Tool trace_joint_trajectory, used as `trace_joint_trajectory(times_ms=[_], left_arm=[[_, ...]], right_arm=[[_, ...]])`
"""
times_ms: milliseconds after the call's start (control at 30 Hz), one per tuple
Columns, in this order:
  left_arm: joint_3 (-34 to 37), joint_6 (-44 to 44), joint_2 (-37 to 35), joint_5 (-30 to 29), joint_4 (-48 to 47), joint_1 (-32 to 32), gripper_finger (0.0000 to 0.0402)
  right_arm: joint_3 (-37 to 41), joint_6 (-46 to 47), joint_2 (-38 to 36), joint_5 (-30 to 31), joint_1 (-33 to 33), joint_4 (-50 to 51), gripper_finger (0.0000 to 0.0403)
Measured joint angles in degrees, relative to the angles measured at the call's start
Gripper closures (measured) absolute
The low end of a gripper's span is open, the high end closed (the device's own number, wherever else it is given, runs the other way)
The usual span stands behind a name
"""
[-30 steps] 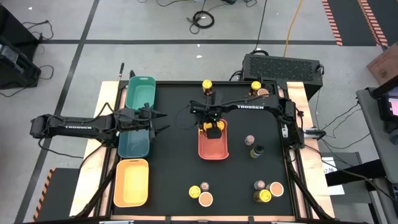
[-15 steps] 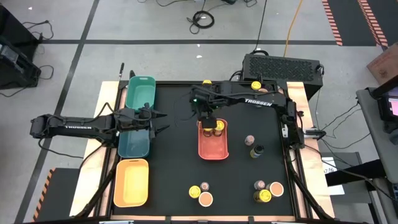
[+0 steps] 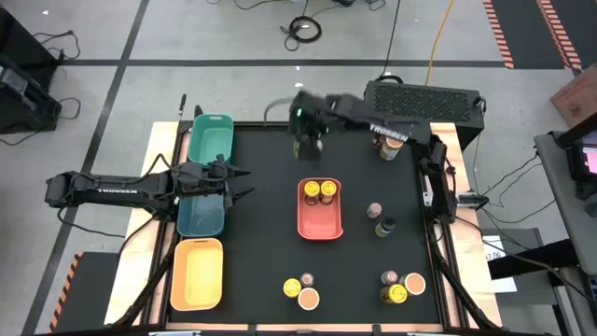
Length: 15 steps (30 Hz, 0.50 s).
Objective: Sort spices by type
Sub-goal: Put the yellow seasoning can in the orange bin
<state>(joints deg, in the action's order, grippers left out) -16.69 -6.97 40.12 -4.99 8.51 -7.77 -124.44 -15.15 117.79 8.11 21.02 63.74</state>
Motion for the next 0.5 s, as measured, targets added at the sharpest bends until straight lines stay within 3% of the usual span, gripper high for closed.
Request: trace_joint_trajectory(times_ms=[200, 333, 500], left_arm=[[0.0, 0.0, 0.0, 0.0, -0.1, 0.0, 0.0116], [0.0, 0.3, 0.0, 0.0, -0.1, 0.0, 0.0116], [0.0, 0.3, 0.0, 0.0, -0.2, 0.0, 0.0116]], right_arm=[[1.7, -2.0, 0.3, -9.3, 8.7, -3.5, 0.0057], [3.3, -10.6, 0.6, -14.2, 12.3, -6.1, 0.0057], [4.0, -23.9, 3.6, -14.5, 13.9, -10.3, 0.0057]])
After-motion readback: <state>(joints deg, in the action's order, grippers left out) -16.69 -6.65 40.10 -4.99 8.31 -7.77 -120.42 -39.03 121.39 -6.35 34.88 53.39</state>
